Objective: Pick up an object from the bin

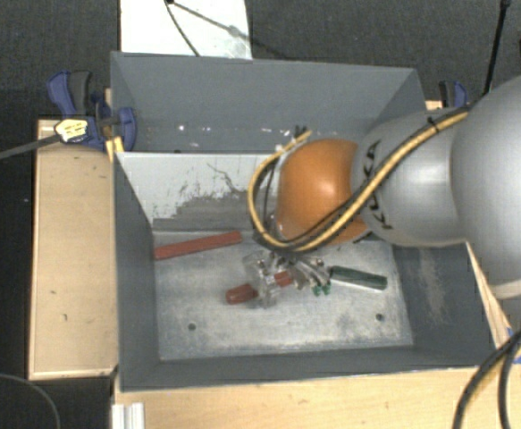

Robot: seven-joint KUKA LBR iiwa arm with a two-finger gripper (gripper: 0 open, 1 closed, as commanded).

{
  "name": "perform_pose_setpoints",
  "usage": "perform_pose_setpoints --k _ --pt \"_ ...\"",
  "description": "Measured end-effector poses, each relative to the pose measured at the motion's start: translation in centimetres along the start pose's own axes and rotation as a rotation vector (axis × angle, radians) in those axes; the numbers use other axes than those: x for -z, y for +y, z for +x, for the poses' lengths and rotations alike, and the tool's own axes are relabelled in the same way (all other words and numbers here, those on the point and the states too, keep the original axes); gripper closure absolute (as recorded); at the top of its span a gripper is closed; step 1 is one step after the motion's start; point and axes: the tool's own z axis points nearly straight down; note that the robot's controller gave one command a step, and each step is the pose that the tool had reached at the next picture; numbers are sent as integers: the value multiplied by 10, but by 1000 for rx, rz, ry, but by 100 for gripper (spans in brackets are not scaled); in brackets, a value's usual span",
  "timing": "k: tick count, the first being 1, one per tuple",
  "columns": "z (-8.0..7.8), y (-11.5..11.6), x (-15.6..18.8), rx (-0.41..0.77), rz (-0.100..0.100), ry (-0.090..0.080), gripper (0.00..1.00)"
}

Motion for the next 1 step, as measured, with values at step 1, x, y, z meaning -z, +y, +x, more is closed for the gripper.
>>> perform_pose_setpoints --k 1 --pt "9 -39 140 214 4 -8 100"
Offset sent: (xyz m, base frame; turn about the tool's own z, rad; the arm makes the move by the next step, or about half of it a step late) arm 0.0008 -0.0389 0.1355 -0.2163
